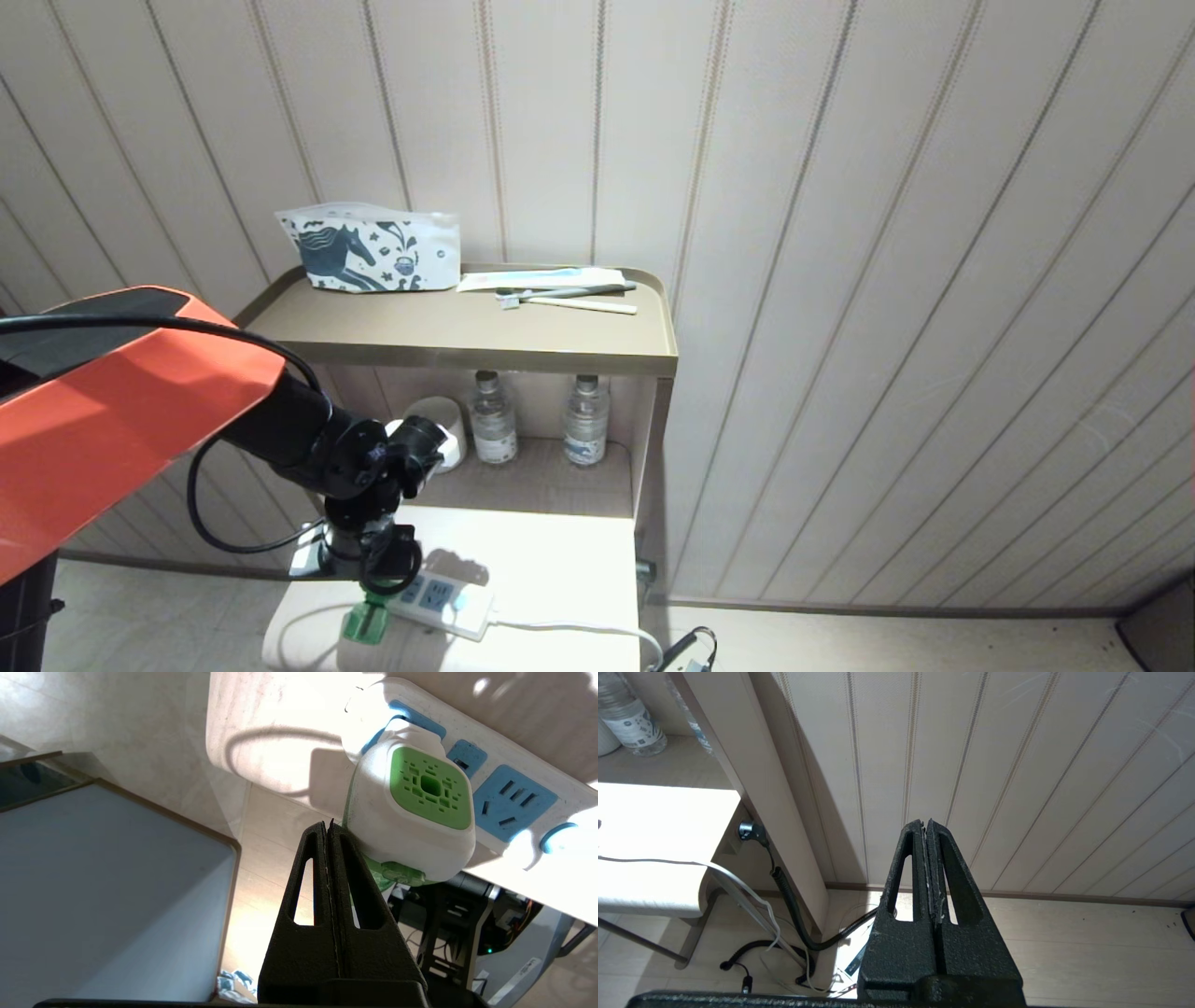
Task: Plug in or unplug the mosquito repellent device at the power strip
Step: Insert the plug into the socket
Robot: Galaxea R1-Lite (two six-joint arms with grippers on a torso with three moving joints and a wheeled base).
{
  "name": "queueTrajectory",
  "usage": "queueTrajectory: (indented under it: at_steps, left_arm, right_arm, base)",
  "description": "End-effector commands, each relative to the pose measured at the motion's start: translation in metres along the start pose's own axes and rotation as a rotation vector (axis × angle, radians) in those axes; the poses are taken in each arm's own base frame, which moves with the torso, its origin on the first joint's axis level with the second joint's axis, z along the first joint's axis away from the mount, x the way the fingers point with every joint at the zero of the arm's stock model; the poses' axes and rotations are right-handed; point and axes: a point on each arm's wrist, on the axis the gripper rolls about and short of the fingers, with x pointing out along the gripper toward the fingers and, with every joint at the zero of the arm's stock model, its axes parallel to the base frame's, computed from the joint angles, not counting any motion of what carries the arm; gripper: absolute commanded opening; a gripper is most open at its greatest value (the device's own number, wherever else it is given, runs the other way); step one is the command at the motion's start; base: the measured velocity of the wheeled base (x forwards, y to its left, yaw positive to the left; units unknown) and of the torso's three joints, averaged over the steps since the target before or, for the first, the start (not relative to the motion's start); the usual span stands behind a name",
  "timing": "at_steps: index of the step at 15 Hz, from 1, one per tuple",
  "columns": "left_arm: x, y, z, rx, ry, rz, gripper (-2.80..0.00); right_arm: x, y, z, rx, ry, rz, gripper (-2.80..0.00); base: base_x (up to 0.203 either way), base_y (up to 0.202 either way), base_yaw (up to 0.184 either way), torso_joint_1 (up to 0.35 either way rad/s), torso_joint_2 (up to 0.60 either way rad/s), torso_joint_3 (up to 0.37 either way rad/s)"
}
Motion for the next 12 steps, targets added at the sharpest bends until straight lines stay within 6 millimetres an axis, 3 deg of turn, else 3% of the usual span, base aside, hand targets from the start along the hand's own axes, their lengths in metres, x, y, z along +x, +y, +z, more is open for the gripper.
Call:
queueTrajectory:
  at_steps: [1,8,12]
  left_arm:
    - [0.003,-0.001,0.002,-0.006,0.000,0.006,-2.80]
    - [-0.005,0.021,0.031,-0.087,-0.055,-0.004,-2.80]
    - [-0.020,0.021,0.010,0.006,-0.021,-0.068,-2.80]
  right_arm:
    - [0.000,0.000,0.000,-0.001,0.003,0.000,-2.80]
    - [0.000,0.000,0.000,-0.001,0.002,-0.002,-2.80]
    - [0.000,0.000,0.000,0.000,0.002,0.000,-2.80]
  base:
    - [0.000,0.000,0.000,0.000,0.00,0.000]
    - [0.000,0.000,0.000,0.000,0.00,0.000]
    - [0.000,0.000,0.000,0.000,0.00,0.000]
